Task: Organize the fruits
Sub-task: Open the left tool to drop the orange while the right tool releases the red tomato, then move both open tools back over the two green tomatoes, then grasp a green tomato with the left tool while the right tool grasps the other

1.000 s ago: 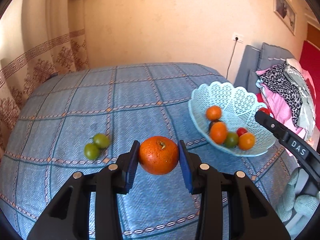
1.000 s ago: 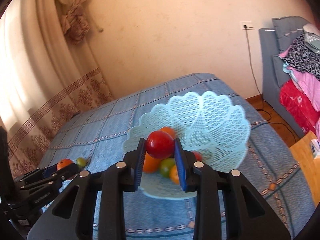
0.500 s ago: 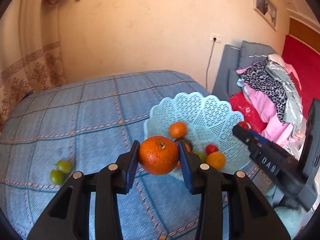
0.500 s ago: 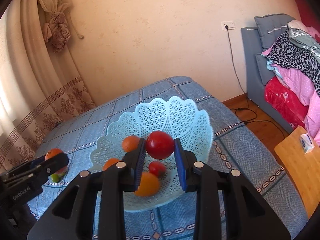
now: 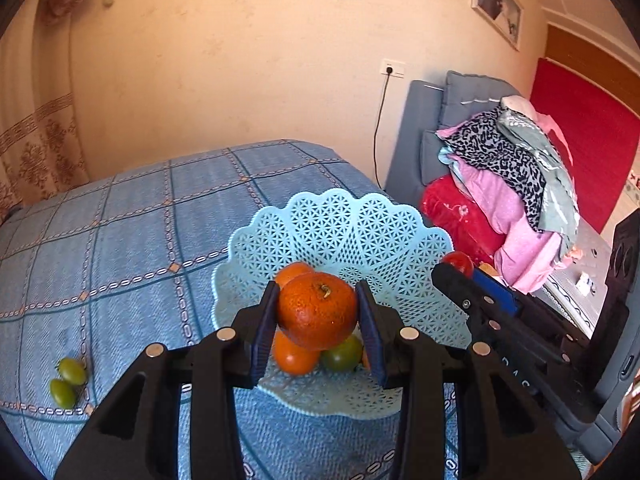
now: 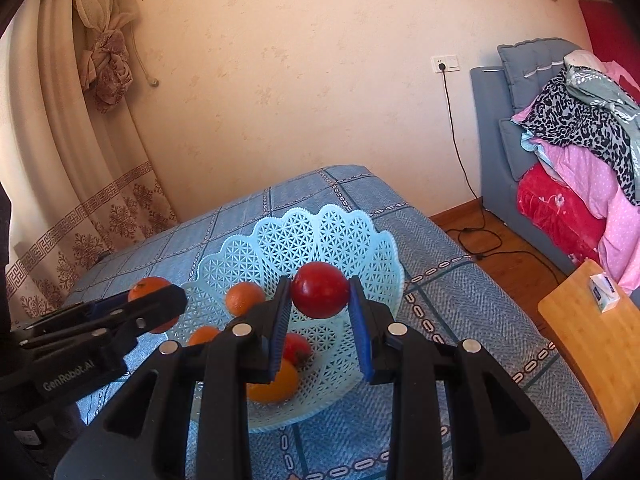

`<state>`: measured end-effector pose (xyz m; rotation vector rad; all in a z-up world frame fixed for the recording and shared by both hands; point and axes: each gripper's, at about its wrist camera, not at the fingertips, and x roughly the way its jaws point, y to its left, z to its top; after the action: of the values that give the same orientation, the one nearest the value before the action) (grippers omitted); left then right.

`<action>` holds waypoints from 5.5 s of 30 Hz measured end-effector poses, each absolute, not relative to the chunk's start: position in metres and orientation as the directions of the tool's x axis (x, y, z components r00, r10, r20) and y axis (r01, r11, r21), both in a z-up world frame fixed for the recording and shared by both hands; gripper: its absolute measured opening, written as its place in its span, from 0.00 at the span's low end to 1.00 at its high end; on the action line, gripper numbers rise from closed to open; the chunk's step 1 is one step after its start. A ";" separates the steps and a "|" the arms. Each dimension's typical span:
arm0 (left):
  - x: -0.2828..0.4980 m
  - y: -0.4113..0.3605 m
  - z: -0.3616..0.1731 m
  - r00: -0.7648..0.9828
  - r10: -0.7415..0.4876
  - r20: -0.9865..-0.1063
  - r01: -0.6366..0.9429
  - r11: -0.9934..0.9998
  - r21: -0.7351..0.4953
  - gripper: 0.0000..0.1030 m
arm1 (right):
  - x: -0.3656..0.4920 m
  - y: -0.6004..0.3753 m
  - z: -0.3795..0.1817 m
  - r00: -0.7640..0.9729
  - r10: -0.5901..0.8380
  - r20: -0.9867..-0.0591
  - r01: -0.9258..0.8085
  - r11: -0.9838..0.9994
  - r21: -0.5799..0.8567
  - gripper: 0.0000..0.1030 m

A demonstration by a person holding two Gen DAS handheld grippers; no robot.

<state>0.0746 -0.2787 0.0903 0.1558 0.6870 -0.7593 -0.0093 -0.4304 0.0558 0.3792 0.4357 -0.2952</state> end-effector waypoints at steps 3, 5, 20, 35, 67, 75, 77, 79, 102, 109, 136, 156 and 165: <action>0.077 -0.283 0.088 0.513 -0.584 -0.630 0.686 0.720 -0.109 0.38 | -0.010 -0.430 0.056 0.867 -0.195 -0.458 0.354 0.889 0.292 0.29; 0.078 -0.284 0.087 0.504 -0.584 -0.636 0.687 0.718 -0.115 0.48 | -0.009 -0.430 0.056 0.867 -0.198 -0.458 0.357 0.888 0.290 0.29; 0.081 -0.247 0.107 0.625 -0.540 -0.563 0.597 0.796 -0.100 0.82 | -0.018 -0.434 0.056 0.872 -0.231 -0.432 0.387 0.866 0.316 0.52; 0.073 -0.229 0.105 0.643 -0.506 -0.575 0.567 0.819 -0.088 0.85 | -0.015 -0.428 0.052 0.864 -0.223 -0.452 0.384 0.872 0.304 0.52; 0.094 -0.102 0.092 0.733 -0.259 -0.629 0.297 0.954 -0.046 0.88 | 0.003 -0.346 0.066 0.867 -0.065 -0.495 0.194 0.957 0.214 0.59; 0.103 -0.074 0.069 0.717 -0.198 -0.668 0.244 0.969 -0.026 0.88 | 0.014 -0.314 0.064 0.857 0.007 -0.516 0.109 0.975 0.193 0.59; 0.106 -0.069 0.064 0.713 -0.191 -0.675 0.236 0.971 -0.025 0.88 | 0.018 -0.310 0.062 0.851 0.024 -0.525 0.098 0.974 0.203 0.59; 0.111 -0.063 0.058 0.703 -0.186 -0.687 0.232 0.972 -0.026 0.88 | 0.021 -0.305 0.062 0.847 0.035 -0.530 0.087 0.976 0.202 0.59; 0.145 -0.058 0.014 0.598 -0.227 -0.769 0.275 0.959 -0.068 0.43 | 0.058 -0.257 0.048 0.777 0.148 -0.611 -0.046 0.983 0.180 0.59; 0.134 -0.054 0.019 0.628 -0.232 -0.742 0.275 0.959 -0.067 0.33 | 0.080 -0.235 0.043 0.736 0.182 -0.652 -0.109 0.982 0.152 0.59; 0.146 0.025 0.036 0.689 -0.038 -0.724 -0.059 0.992 -0.108 0.33 | 0.166 -0.150 0.001 0.623 0.255 -0.739 -0.254 0.960 0.118 0.58; 0.141 0.009 0.034 0.677 -0.119 -0.727 0.045 0.992 -0.121 0.34 | 0.159 -0.174 0.008 0.652 0.246 -0.717 -0.182 0.969 0.168 0.29; 0.127 -0.019 0.032 0.662 -0.221 -0.716 0.166 0.975 -0.147 0.59 | 0.139 -0.210 0.029 0.724 0.181 -0.665 -0.094 0.982 0.165 0.29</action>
<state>0.1270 -0.0195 0.0322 -0.0714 0.8186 -0.2190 0.1394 -0.2101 0.0294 0.1232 0.7459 0.1520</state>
